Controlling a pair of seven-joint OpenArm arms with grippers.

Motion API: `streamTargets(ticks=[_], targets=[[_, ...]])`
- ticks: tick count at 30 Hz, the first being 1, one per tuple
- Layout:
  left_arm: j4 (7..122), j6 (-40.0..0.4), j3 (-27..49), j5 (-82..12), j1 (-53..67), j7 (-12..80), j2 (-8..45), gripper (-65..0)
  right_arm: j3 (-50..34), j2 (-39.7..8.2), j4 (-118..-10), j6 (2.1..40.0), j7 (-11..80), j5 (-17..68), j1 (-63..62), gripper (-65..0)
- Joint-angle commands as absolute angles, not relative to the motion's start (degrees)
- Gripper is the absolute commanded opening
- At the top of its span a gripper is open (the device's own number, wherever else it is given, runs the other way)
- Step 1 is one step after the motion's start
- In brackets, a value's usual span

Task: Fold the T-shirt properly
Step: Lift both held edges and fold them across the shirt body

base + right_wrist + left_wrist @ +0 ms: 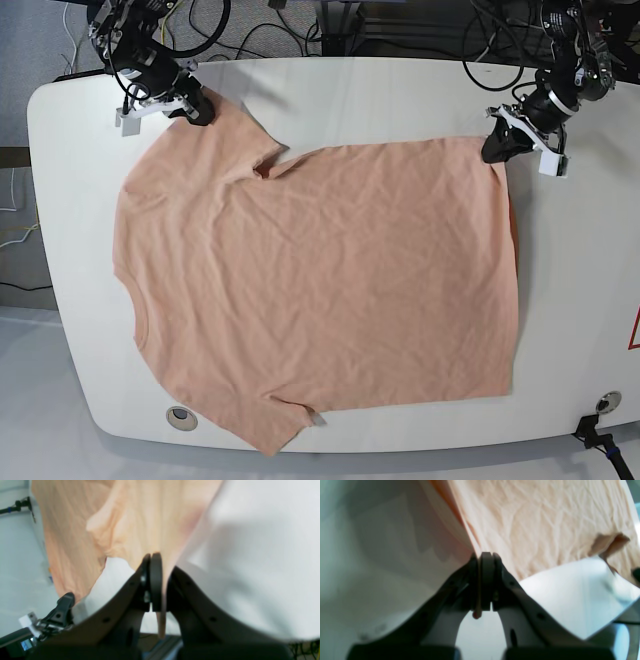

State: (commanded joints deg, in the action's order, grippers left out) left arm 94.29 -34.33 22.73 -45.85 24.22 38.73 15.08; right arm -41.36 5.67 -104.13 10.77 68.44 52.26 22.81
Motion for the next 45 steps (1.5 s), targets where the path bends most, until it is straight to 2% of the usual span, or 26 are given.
streamTargets(ticks=[3,7,14,18,28,37,45], targets=[[97.2,-34.3,22.7,-45.8,27.6,38.7,17.0,-65.0,-41.4,5.7,-104.1,11.1,68.4,52.7,25.4,-65.0],[99.8,-34.3,25.4,-45.8,31.5,38.7,17.1,-65.0,-41.4,4.7,-104.4,12.4,68.4,59.3,29.3,-65.0],[104.9,-34.4,29.6,-45.8,35.9,38.7,17.1,-65.0,-40.3,3.6,-111.3,12.6,68.4,63.3,32.0,-65.0],[105.1,-34.4,29.3,-45.9,32.0,38.7,16.7,-65.0,-40.3,2.5,-111.3,12.6,68.4,65.7,27.8,-65.0],[102.7,-34.1,25.5,-45.8,19.4,38.7,16.7,-65.0,-40.0,2.3,-110.7,12.7,68.4,65.3,17.2,-65.0],[88.7,-34.1,25.5,-45.5,9.6,38.7,17.0,-65.0,-38.6,1.9,-95.4,12.7,68.4,65.2,6.0,-65.0],[80.2,-34.1,25.4,-45.5,1.9,38.7,17.0,-65.0,-38.7,-0.7,-83.1,12.7,68.4,65.1,-4.9,-65.0]])
